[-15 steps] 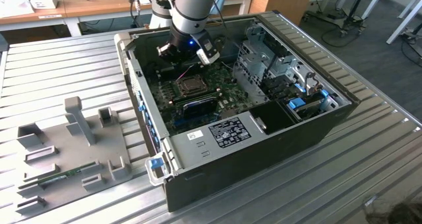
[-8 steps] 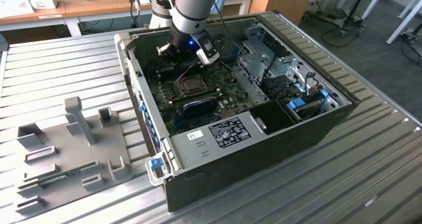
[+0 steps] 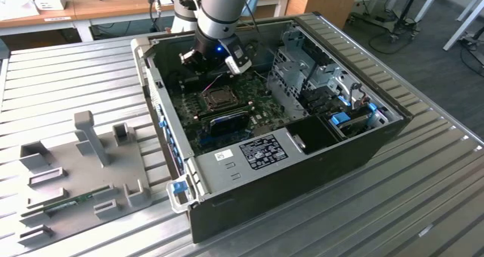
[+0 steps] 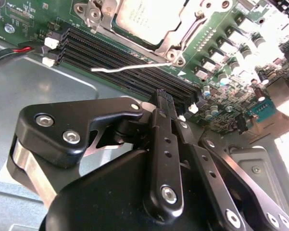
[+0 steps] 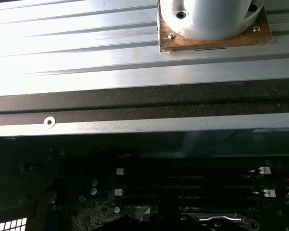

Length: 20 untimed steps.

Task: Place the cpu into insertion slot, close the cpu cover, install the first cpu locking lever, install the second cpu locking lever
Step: 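Install the first cpu locking lever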

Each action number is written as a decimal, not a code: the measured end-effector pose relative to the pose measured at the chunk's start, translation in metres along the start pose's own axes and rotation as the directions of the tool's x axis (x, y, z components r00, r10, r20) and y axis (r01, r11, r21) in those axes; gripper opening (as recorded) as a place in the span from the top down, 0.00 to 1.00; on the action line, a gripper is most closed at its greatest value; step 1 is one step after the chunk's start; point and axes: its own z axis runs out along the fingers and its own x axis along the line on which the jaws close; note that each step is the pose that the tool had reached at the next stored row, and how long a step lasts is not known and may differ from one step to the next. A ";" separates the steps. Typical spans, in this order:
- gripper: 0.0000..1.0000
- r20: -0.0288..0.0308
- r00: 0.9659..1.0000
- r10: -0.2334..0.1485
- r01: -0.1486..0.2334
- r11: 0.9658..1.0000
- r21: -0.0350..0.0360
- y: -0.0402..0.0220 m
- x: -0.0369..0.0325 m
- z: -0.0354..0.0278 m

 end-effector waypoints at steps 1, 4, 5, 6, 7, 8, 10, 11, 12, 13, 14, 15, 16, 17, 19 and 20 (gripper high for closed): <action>0.89 0.000 1.000 0.000 0.000 1.000 0.000 -0.0001 -0.0001 -0.0001; 0.89 0.000 1.000 0.000 0.000 1.000 0.000 -0.0002 -0.0024 -0.0001; 0.89 0.000 1.000 0.000 0.000 1.000 0.000 -0.0003 -0.0038 -0.0002; 0.89 0.000 1.000 0.000 0.000 1.000 0.000 -0.0002 -0.0055 -0.0002; 0.89 0.000 1.000 0.000 0.000 1.000 0.000 -0.0002 -0.0075 -0.0002; 0.89 0.000 1.000 0.000 0.000 1.000 -0.001 -0.0002 -0.0099 -0.0002; 0.89 0.000 1.000 0.001 -0.001 1.000 -0.001 -0.0002 -0.0145 0.0001; 0.89 0.000 1.000 0.001 -0.001 1.000 -0.001 -0.0002 -0.0171 0.0003; 0.89 0.000 1.000 0.001 -0.001 1.000 -0.001 -0.0002 -0.0198 0.0005; 0.89 0.000 1.000 0.000 0.000 1.000 -0.001 -0.0002 -0.0224 0.0008; 0.89 0.000 1.000 0.001 -0.001 1.000 -0.001 -0.0002 -0.0251 0.0010; 0.89 0.000 1.000 0.001 -0.001 1.000 -0.001 -0.0002 -0.0274 0.0013; 0.89 0.000 1.000 0.001 -0.001 1.000 -0.001 -0.0003 -0.0289 0.0017; 0.89 0.000 1.000 0.000 0.000 1.000 -0.001 -0.0004 -0.0299 0.0021; 0.89 -0.001 1.000 0.000 0.000 1.000 -0.002 -0.0007 -0.0311 0.0029; 0.89 -0.001 1.000 0.000 0.000 1.000 -0.003 -0.0008 -0.0316 0.0034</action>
